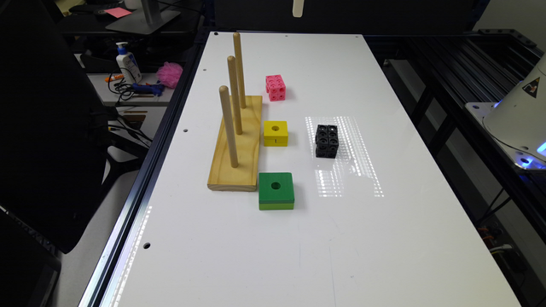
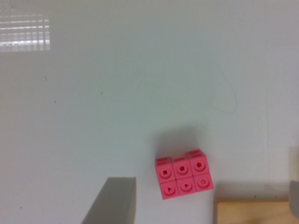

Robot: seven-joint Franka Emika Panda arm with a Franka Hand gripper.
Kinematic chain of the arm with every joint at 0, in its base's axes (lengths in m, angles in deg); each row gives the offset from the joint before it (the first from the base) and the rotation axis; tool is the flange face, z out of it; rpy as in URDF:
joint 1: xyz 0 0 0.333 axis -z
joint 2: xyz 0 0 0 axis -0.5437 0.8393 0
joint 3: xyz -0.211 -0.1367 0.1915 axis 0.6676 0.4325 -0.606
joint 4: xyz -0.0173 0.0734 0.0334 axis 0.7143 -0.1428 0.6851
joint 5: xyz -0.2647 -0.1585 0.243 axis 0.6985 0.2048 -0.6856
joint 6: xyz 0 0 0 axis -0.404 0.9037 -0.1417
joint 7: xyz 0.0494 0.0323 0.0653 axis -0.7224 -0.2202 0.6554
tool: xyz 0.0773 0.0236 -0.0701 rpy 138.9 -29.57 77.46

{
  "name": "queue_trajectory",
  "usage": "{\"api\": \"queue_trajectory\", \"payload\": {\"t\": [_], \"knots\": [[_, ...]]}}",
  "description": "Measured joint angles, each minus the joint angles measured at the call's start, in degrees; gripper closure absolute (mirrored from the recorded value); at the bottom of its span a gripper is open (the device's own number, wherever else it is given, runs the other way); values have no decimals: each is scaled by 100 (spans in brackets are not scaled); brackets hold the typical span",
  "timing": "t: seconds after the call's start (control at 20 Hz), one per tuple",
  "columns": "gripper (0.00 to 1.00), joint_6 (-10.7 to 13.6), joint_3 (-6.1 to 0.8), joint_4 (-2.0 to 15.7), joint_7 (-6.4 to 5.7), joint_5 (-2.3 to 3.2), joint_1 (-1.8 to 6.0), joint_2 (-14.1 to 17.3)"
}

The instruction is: Pick up pink block.

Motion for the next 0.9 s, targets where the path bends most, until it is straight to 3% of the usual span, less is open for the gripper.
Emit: {"api": "queue_trajectory", "payload": {"t": [0.65,0.75,0.9], "knots": [[0,-3,-1,7,0,0,0,48],[0,-115,-2,4,0,0,0,200],[0,-483,-2,7,1,0,0,565]]}}
